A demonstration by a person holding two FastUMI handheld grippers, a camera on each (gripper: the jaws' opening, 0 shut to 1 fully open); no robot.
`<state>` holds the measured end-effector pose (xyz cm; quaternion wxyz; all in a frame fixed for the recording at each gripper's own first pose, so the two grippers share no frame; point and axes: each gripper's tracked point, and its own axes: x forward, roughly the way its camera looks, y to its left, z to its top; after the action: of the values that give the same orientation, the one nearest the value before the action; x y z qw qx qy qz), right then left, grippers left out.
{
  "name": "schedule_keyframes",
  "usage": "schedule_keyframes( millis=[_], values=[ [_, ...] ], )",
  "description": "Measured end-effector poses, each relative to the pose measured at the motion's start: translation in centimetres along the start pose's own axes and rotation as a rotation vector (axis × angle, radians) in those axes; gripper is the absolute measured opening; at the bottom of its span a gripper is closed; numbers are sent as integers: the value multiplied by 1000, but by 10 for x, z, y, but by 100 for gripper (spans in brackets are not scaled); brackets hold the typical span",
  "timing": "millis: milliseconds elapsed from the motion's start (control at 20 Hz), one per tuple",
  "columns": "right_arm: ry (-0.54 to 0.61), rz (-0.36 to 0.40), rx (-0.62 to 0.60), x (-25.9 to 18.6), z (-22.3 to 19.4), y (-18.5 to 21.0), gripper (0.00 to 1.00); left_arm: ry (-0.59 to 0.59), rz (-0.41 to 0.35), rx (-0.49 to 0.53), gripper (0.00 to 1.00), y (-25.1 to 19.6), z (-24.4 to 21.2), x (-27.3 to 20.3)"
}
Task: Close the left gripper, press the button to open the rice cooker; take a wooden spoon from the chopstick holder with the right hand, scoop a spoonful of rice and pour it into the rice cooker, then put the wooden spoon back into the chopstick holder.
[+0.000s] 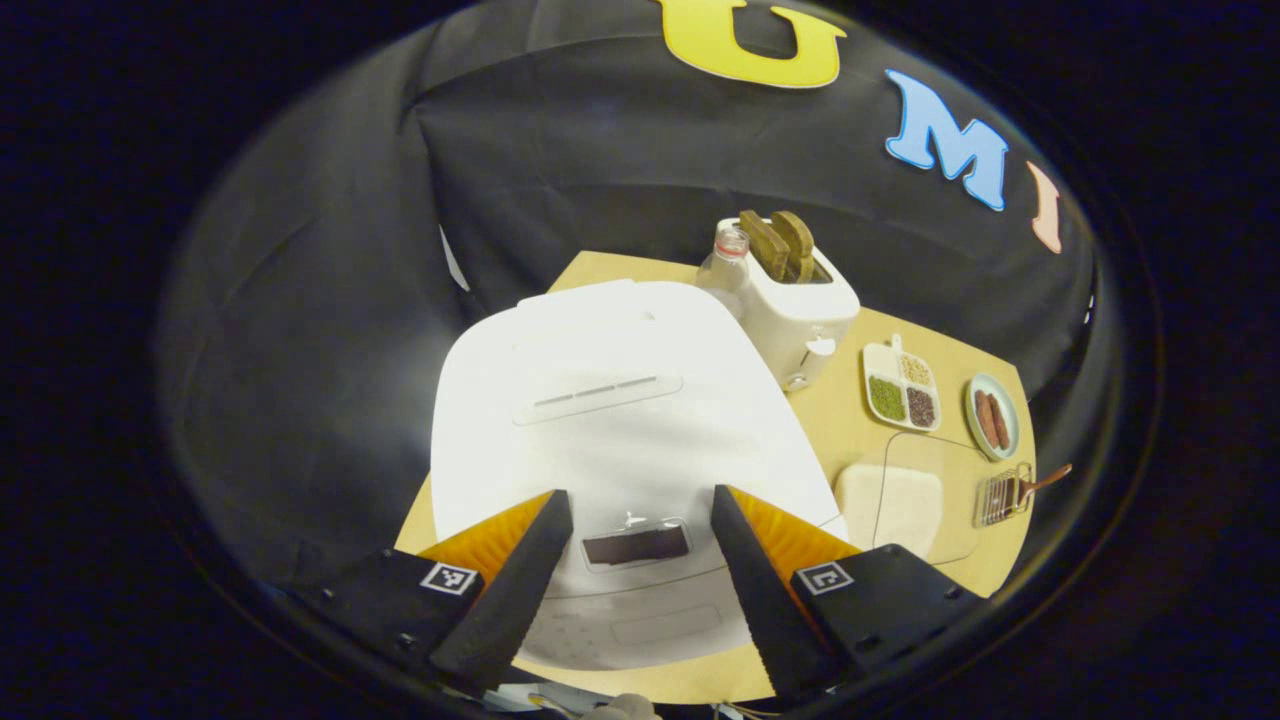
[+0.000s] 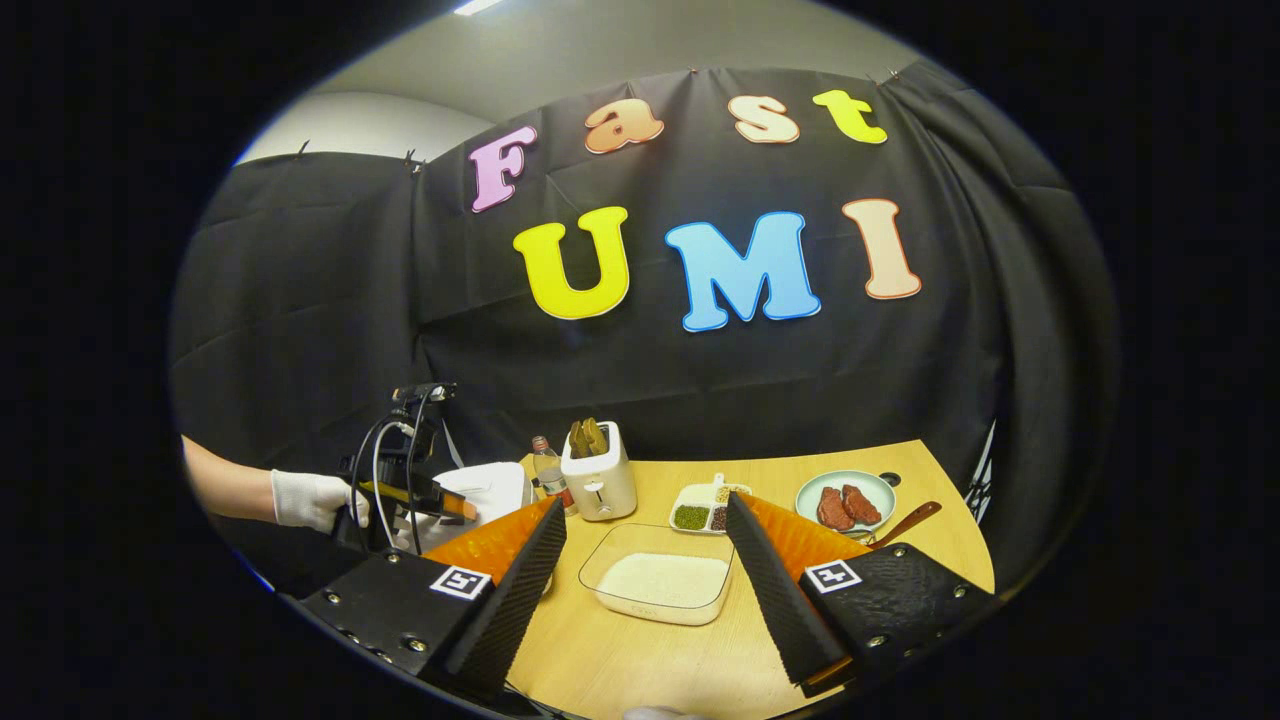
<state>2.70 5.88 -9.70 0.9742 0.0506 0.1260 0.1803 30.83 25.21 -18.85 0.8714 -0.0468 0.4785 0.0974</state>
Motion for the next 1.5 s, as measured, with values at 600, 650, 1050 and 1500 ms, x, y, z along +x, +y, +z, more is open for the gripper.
schedule_keyframes(
  millis=[600, 650, 1050, 1500],
  values=[
    [-65, -74, -32, -6, 25, -20, 98, -322, -2, 107, 99, -36, 65, -71],
    [-75, -84, -40, -6, 30, -22, 98, -397, -18, 97, 100, -43, 79, -95],
    [-239, -183, -94, -29, 88, -33, 98, -946, -104, 71, 99, -77, 113, -312],
    [-304, -294, -111, -50, 107, -42, 94, -995, -187, 101, 98, -102, 56, -397]
  ],
)
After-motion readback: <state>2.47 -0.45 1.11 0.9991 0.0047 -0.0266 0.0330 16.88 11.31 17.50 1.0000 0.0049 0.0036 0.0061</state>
